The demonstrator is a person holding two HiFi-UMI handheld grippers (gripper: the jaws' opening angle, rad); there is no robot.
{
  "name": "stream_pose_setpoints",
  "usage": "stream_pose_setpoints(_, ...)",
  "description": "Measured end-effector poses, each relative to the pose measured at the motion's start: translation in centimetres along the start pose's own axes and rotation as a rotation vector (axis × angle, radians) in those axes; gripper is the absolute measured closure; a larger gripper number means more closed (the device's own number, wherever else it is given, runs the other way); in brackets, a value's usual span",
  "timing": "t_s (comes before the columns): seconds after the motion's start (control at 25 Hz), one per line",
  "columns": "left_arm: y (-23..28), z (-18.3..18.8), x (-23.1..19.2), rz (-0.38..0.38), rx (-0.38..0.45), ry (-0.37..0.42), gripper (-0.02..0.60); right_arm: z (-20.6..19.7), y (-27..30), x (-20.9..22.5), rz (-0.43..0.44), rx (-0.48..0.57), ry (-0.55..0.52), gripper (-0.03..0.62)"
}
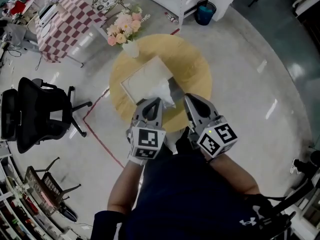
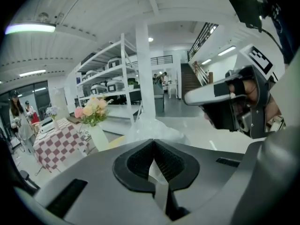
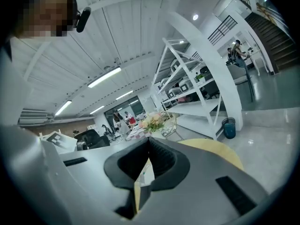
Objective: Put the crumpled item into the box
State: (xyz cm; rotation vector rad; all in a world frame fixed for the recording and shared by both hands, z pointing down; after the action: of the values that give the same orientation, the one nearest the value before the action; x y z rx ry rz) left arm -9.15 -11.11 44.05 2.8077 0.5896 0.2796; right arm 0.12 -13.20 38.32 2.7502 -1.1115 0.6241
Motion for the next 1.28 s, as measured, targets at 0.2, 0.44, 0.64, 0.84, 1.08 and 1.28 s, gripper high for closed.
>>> stream_pose_setpoints(0.2, 1.7, -2.2, 0.7, 0.004, -0.078, -0.015, 0.565, 0.2, 1.0, 2.0, 0.012, -0.019, 0.013, 0.589)
stream_pose_setpoints(0.44, 3.4, -6.1, 0.7, -0.046, -0.160, -0.124, 0.565, -1.0, 2.3, 3.6, -0.054, -0.028, 0.027, 0.589)
stream_pose_setpoints(0.64, 5.2, -7.6, 0.2, -0.095, -0.197, -0.181, 0.565, -1.8, 2.9, 4.4, -0.104, -0.034, 0.039, 0.589)
stream_pose_setpoints(0.84, 6.7, -8.9, 0.2, -0.125, -0.226, -0.231, 0.565, -2.2, 3.0, 5.5, -0.145, -0.035, 0.049, 0.589)
stream_pose_setpoints(1.08, 8.0, -10.4, 0.6, -0.149, -0.264, -0.293, 0.565, -2.4, 2.8, 6.7, -0.185, -0.033, 0.061, 0.589)
stream_pose_setpoints(1.28, 9.0, -11.5, 1.1, -0.161, -0.295, -0.353, 0.565, -2.6, 2.4, 7.6, -0.213, -0.035, 0.071, 0.589)
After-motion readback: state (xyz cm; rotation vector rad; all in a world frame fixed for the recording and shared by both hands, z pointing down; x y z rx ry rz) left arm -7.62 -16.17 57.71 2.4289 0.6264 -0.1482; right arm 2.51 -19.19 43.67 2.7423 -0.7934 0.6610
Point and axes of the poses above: the fingertips, and each gripper's own axes: y forward along the fingers, x to its right, z out of its top, the point moved 1 cm from there along -y, backward along the fingers, and after that the axes turned 13 degrees about x, right-handed, at the moved point
